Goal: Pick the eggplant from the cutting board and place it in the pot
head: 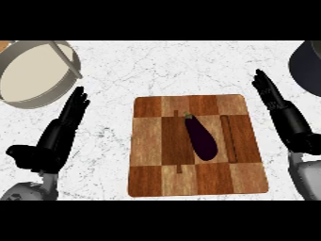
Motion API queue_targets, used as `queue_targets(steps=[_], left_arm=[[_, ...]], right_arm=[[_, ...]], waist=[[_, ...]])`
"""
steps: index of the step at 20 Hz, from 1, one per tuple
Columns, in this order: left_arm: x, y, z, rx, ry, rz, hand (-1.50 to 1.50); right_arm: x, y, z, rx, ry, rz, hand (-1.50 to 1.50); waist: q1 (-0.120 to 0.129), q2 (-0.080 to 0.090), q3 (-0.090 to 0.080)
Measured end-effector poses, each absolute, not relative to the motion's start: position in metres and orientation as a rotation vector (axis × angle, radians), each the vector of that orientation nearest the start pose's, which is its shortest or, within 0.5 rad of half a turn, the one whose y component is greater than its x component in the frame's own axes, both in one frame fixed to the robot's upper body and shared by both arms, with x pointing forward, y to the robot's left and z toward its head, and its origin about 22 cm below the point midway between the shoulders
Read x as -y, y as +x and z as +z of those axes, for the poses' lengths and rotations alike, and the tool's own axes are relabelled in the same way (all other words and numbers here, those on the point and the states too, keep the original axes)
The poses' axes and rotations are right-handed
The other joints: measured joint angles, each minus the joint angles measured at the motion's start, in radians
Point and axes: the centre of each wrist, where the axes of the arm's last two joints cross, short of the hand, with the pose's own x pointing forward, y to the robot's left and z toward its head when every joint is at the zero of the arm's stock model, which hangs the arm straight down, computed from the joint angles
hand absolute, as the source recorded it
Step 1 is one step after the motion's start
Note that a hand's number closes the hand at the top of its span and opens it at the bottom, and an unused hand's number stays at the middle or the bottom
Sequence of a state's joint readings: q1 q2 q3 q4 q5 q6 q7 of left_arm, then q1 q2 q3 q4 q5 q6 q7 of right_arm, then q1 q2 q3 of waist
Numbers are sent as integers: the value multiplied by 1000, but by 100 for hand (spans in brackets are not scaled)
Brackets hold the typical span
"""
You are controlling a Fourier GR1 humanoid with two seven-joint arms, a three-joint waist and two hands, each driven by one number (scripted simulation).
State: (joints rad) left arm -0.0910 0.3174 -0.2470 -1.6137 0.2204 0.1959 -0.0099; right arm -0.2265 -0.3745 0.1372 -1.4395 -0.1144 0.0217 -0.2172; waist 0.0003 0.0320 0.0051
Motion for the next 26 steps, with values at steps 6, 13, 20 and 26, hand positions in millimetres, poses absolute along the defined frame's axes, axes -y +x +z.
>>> queue_targets(steps=[6,13,20,26], left_arm=[[-242,250,27,1683,92,-46,0],[-232,240,16,1688,112,22,0],[-233,240,11,1696,118,42,0],[-231,239,7,1691,120,39,0]], right_arm=[[281,304,106,2172,49,503,150],[295,282,92,2242,-379,467,-150],[267,231,89,2361,-334,567,-150],[262,212,108,2109,-459,884,-150]], waist=[[0,-30,-3],[-10,-35,-6],[-10,-35,-6],[-10,-36,-9]])
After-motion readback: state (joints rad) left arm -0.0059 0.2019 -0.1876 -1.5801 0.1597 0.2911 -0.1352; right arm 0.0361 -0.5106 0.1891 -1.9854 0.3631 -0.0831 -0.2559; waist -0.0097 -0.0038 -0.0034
